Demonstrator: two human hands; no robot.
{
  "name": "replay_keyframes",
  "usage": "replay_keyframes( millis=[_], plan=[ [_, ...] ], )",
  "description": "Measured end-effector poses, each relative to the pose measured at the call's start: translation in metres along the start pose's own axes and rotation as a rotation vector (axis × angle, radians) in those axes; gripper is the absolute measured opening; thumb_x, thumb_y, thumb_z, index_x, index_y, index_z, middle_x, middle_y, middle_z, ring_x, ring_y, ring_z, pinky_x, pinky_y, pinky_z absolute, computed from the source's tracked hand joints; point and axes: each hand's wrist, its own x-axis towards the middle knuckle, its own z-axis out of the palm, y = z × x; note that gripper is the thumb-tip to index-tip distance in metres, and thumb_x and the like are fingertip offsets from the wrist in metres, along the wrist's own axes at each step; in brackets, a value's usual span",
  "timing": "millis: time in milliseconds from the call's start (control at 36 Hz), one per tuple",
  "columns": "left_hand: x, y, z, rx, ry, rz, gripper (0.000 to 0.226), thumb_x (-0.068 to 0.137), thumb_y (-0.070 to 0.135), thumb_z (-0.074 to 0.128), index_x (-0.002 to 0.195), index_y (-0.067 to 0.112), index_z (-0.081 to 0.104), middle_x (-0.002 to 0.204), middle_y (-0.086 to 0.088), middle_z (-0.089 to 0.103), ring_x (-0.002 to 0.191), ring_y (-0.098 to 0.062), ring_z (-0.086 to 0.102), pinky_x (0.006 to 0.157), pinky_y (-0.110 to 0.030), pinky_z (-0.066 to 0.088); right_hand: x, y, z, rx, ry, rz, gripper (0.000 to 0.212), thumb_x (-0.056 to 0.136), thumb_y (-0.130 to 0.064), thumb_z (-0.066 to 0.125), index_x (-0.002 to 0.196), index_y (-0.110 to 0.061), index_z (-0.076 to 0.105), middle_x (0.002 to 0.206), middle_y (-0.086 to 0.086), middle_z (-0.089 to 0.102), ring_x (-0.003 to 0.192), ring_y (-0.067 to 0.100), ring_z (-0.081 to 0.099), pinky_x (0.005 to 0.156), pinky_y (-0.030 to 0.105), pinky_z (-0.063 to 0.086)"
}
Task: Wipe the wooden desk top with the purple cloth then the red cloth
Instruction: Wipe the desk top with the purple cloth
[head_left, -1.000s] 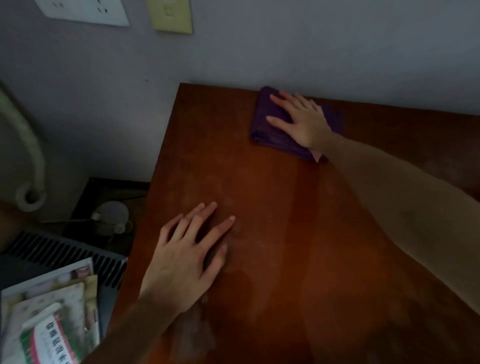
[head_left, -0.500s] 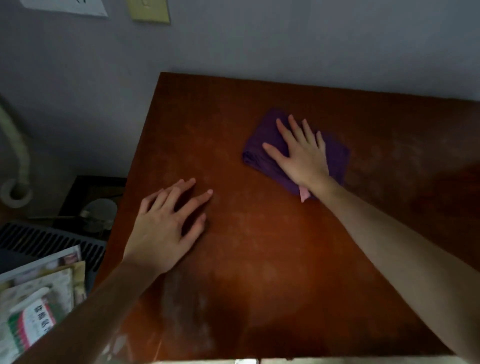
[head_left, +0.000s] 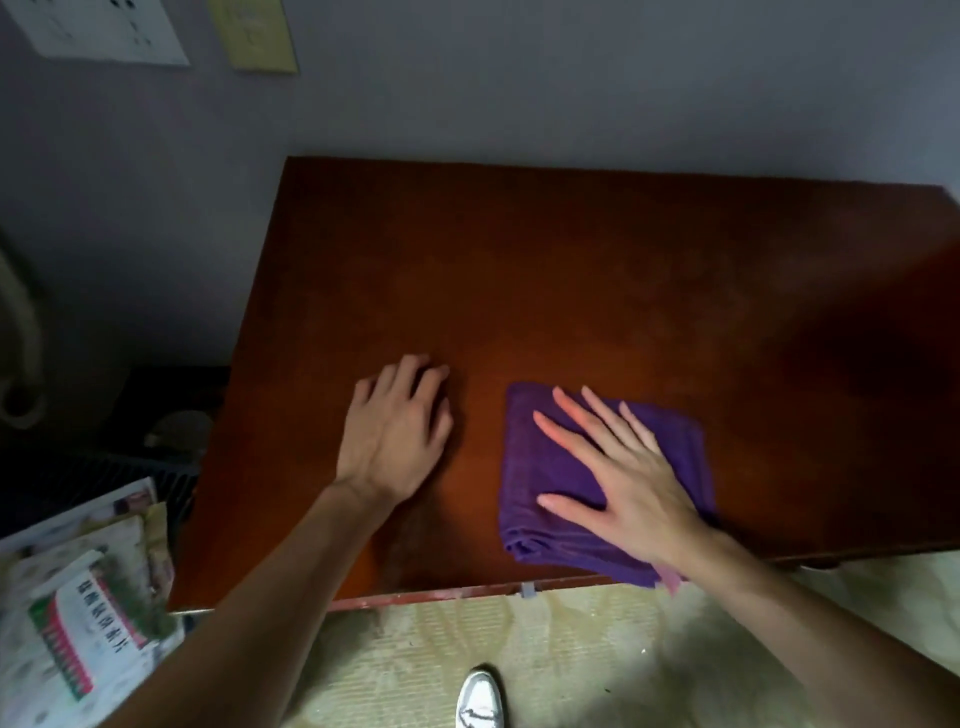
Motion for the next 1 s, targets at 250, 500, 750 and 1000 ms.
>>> replay_keyframes(
  millis=[250,500,750,1000],
  plan=[
    [0.027,0.028,0.014,-0.112,0.001,0.085,0.053,0.101,0.045,0.034,0.14,0.014,0.051,0.137,-0.005,0.051,0.12,-0.026,0.053,0.105,-0.04,0.038,0.087,0.092,-0.027,-0.05,-0.106,-0.225,0.074,0.098,-0.069,0.045,0.162,-0.041,0.021,0.172,-0.015,0.007,0.16,0.012,0.0,0.129,0.045,0.006],
    [0.028,0.029,0.025,-0.079,-0.093,0.123,0.054,0.103,0.054,0.029,0.153,0.034,0.036,0.154,-0.009,0.037,0.148,-0.022,0.029,0.125,-0.037,0.008,0.186,0.172,-0.04,-0.082,-0.104,-0.18,0.074,0.097,-0.076,0.031,0.162,-0.043,0.018,0.172,-0.013,0.01,0.159,0.012,0.003,0.128,0.042,0.003],
    [0.031,0.029,0.023,-0.081,-0.151,0.1,0.055,0.104,0.059,0.026,0.155,0.04,0.029,0.161,-0.004,0.03,0.153,-0.011,0.011,0.125,-0.031,-0.003,0.287,0.225,-0.058,-0.034,-0.091,-0.062,0.087,0.087,-0.089,0.019,0.16,-0.043,0.023,0.171,-0.008,0.016,0.159,0.019,0.011,0.128,0.051,0.009],
    [0.032,0.028,0.024,-0.104,-0.141,0.076,0.056,0.101,0.065,0.026,0.154,0.048,0.026,0.163,0.001,0.022,0.153,-0.007,0.004,0.123,-0.026,-0.008,0.315,0.221,-0.054,0.034,0.02,0.362,0.085,0.091,-0.086,0.018,0.163,-0.041,0.012,0.173,-0.005,0.007,0.159,0.021,0.003,0.128,0.05,-0.002]
  ],
)
